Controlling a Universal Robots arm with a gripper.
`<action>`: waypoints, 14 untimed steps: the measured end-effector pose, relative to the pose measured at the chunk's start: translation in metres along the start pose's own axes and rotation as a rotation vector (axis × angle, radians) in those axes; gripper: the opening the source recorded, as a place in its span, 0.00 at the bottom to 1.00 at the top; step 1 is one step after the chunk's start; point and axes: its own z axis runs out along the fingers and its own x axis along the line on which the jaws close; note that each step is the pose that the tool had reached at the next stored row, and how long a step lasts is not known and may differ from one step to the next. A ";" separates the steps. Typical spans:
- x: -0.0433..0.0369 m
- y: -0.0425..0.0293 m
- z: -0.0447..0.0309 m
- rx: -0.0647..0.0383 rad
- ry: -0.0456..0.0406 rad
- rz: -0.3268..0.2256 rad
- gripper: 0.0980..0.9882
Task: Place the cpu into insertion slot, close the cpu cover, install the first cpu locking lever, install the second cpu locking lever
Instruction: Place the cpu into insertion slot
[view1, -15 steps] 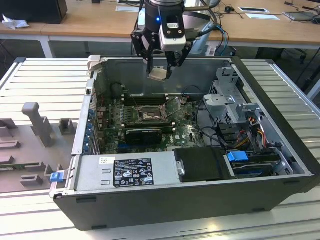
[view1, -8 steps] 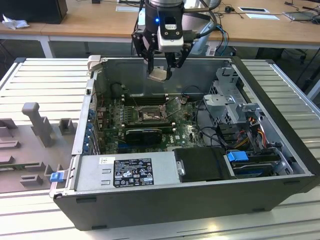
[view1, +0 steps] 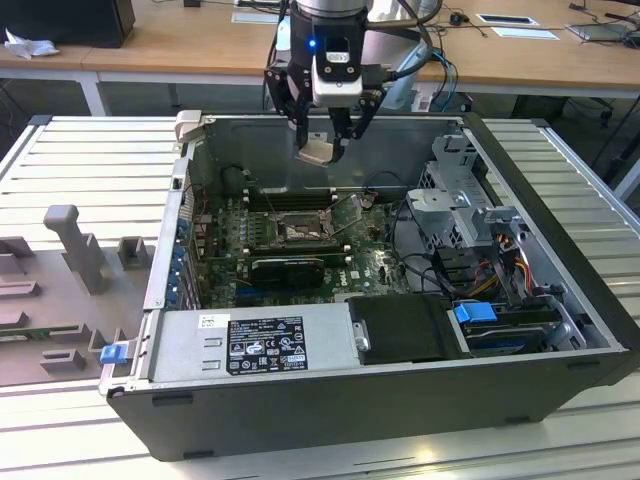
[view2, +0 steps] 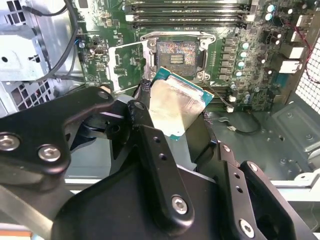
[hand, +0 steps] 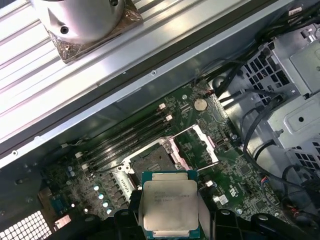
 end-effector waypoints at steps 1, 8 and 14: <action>0.0000 0.0000 0.0003 0.000 -0.0004 0.005 0.48; -0.0001 -0.0004 0.0038 -0.003 -0.0142 0.159 0.48; -0.0001 -0.0006 0.0064 -0.005 -0.0229 0.256 0.48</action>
